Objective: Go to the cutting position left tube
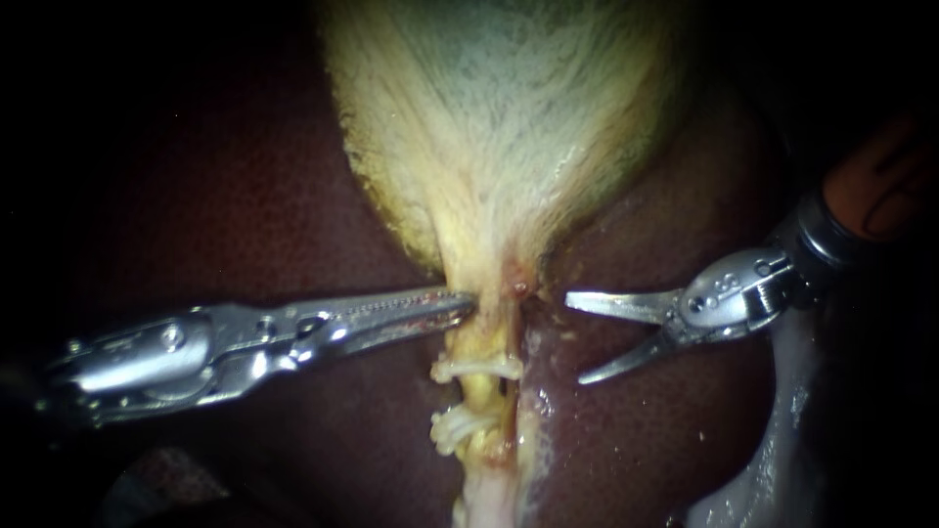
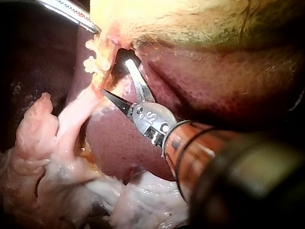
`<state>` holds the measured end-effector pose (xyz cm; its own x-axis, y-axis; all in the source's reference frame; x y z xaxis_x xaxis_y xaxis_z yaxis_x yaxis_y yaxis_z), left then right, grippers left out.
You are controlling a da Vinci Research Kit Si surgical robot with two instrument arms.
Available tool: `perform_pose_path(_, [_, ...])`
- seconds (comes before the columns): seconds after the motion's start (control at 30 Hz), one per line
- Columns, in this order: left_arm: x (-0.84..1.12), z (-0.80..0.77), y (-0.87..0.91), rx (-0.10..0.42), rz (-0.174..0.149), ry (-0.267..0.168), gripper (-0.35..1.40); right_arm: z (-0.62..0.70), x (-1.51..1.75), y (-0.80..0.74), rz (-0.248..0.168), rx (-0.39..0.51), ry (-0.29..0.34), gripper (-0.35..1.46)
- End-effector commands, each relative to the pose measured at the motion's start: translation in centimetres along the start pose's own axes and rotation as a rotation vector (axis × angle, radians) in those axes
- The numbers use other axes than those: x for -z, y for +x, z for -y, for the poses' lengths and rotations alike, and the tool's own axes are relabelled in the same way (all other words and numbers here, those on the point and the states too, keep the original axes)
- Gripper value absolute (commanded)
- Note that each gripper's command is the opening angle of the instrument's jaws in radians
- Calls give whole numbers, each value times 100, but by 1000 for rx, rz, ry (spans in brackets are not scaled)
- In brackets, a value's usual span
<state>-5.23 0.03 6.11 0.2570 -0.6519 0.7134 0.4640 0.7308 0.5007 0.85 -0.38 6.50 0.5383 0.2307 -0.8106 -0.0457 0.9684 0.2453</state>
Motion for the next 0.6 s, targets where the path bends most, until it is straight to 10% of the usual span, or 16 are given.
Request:
perform_pose_path(0.03, [1,0,-1,0,0,1,-1,2,-1,1,-7,0,17,143])
perform_pose_path(0.4, [38,-39,-29,22,-1,-28,-1,58,-67,16,-59,-105,145,143])
perform_pose_path(0.6, [57,-40,-29,23,1,-29,-1,77,-109,-1,-47,-133,196,142])
